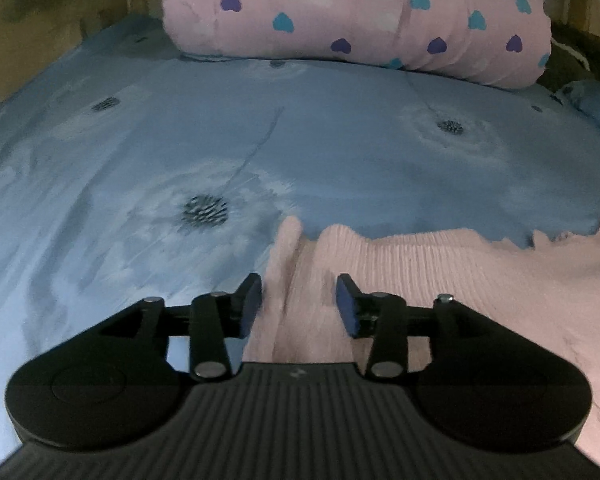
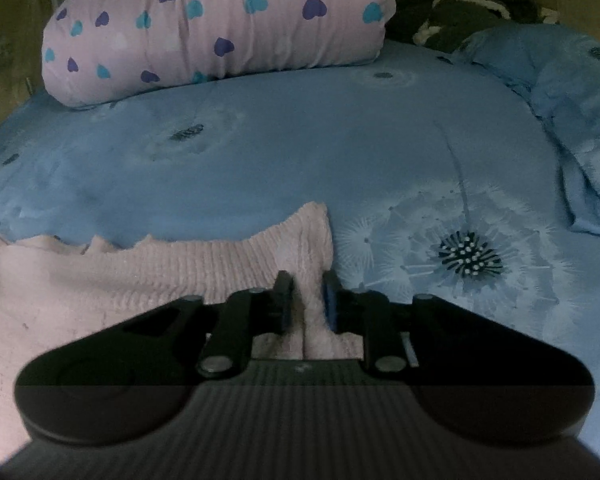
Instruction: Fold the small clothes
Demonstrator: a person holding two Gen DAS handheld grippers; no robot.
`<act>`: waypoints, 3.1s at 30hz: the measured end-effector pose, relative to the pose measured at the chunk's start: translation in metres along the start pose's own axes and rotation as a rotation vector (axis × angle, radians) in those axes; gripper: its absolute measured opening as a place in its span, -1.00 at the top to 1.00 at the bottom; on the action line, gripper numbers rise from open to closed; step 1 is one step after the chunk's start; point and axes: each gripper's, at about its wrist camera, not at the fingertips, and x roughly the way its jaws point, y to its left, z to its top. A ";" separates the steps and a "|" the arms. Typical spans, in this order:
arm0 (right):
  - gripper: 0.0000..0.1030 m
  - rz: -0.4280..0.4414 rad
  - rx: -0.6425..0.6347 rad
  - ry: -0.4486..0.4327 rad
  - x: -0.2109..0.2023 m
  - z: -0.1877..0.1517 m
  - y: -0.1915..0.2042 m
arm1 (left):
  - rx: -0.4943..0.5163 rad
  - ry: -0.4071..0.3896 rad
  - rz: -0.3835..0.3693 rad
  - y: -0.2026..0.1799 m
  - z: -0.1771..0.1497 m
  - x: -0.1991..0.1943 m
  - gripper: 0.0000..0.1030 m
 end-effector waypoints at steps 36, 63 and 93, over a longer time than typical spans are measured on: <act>0.06 0.092 0.124 -0.055 -0.088 -0.041 0.045 | -0.079 0.097 -0.119 0.003 -0.071 -0.078 -0.20; -0.34 0.036 0.620 -0.031 -0.130 -0.132 -0.002 | -0.125 0.136 -0.108 0.041 -0.079 -0.087 -0.37; -0.45 0.084 0.846 -0.233 -0.061 -0.124 -0.004 | -0.165 0.189 -0.105 0.054 -0.082 -0.074 -0.38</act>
